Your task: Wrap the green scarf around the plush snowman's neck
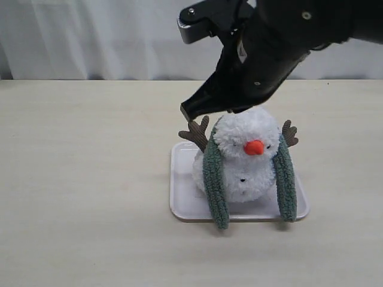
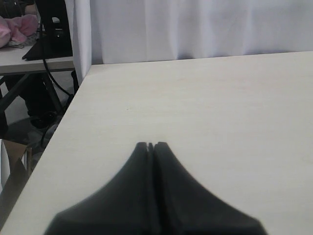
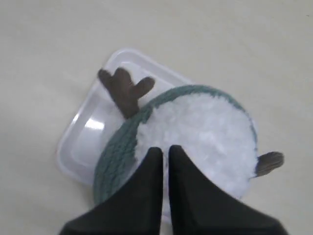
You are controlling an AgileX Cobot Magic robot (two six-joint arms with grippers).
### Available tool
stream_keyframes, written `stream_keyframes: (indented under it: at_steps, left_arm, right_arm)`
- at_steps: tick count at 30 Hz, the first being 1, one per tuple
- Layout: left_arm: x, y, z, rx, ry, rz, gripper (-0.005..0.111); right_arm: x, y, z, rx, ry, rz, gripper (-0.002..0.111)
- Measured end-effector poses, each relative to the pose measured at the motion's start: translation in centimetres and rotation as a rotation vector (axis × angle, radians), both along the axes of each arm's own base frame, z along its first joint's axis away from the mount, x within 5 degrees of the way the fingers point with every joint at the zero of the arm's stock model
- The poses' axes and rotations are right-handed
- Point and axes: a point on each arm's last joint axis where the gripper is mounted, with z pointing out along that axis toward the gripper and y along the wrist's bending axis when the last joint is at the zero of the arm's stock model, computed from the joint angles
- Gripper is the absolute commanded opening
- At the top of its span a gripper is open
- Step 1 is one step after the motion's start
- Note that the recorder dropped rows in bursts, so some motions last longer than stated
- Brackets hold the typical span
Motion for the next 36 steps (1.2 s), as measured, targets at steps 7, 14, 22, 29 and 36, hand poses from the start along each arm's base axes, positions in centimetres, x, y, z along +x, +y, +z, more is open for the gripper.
stream_keyframes:
  at_steps: [7,14,22,29,36]
  left_arm:
    - [0.0,0.0,0.0,0.000,0.000,0.000,0.000]
    - [0.0,0.0,0.0,0.000,0.000,0.000,0.000]
    - [0.0,0.0,0.0,0.000,0.000,0.000,0.000]
    - [0.0,0.0,0.0,0.000,0.000,0.000,0.000]
    - [0.0,0.0,0.0,0.000,0.000,0.000,0.000]
  right_arm:
    - [5.1,1.1,-2.3,-0.082,0.054,-0.117,0.004]
    - [6.9,2.4,-6.4,-0.112,0.171,-0.121,0.004]
    - [7.3,3.0,-8.7,-0.129,0.237,-0.114,0.004]
    - [7.7,3.3,-10.1,-0.151,0.259,-0.110,0.004]
    - [7.6,3.2,-9.8,-0.146,0.256,-0.108,0.004]
